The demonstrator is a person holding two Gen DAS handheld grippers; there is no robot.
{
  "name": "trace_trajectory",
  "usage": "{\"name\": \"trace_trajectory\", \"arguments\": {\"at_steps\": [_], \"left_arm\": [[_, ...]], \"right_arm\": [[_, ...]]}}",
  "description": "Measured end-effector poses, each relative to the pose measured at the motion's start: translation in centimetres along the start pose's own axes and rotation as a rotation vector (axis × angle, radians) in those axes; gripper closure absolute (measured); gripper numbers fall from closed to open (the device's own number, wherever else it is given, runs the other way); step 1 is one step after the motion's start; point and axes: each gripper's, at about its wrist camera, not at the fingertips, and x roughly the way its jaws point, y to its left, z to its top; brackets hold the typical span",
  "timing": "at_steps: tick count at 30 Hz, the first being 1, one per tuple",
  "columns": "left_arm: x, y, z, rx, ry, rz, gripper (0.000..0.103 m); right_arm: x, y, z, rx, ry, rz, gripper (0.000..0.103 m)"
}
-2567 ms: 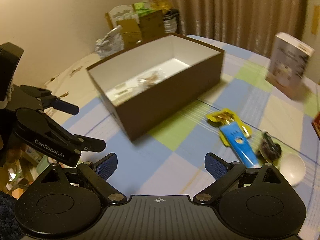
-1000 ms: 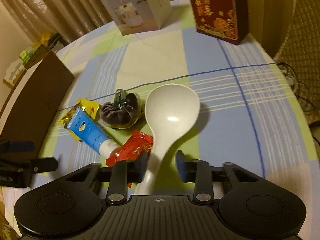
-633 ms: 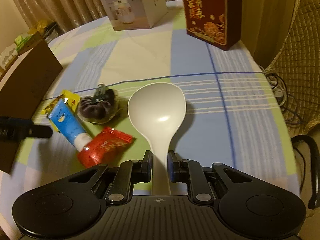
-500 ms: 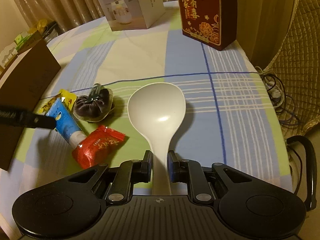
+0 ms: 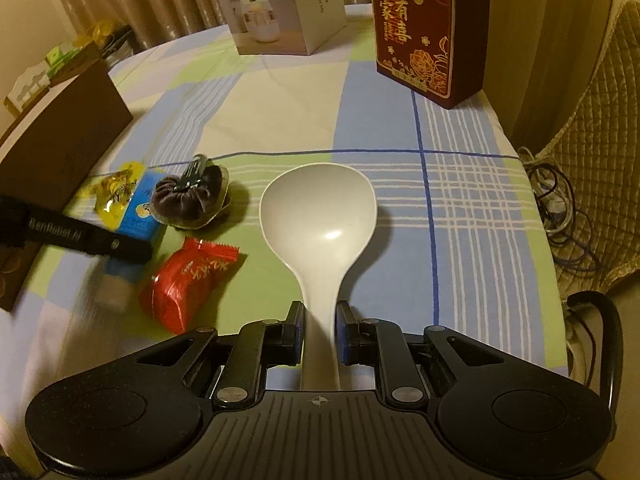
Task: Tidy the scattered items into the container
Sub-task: 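Grasp the blue hand-cream tube with left tool while right tool grasps the white ladle handle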
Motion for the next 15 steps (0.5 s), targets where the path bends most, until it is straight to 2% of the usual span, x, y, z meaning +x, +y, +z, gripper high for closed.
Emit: {"name": "trace_trajectory", "arguments": {"at_steps": [1,5,9,12,13,15], "left_arm": [[0.0,0.3,-0.4,0.002,0.016,-0.008,0.073],[-0.6,1.5,-1.5,0.005,0.027,0.017,0.074],[-0.4,1.2,-1.2,0.018,0.019,0.026,0.071],[-0.1,-0.1,-1.0,0.096,0.010,0.060,0.071],[0.0,-0.7,-1.2,0.141,0.008,0.088,0.075],[-0.1,-1.1,-1.6,0.163,0.008,0.087,0.076]], "right_arm": [[0.0,0.0,-0.1,-0.009,-0.001,0.001,0.084],[0.0,0.1,-0.2,-0.034,-0.005,0.002,0.083],[0.3,0.2,-0.1,-0.062,-0.018,-0.001,0.084],[0.3,0.8,-0.2,-0.108,-0.017,-0.022,0.084],[0.3,0.9,-0.3,-0.116,-0.018,-0.029,0.085],[0.0,1.0,-0.6,-0.122,-0.019,-0.037,0.085]]}}
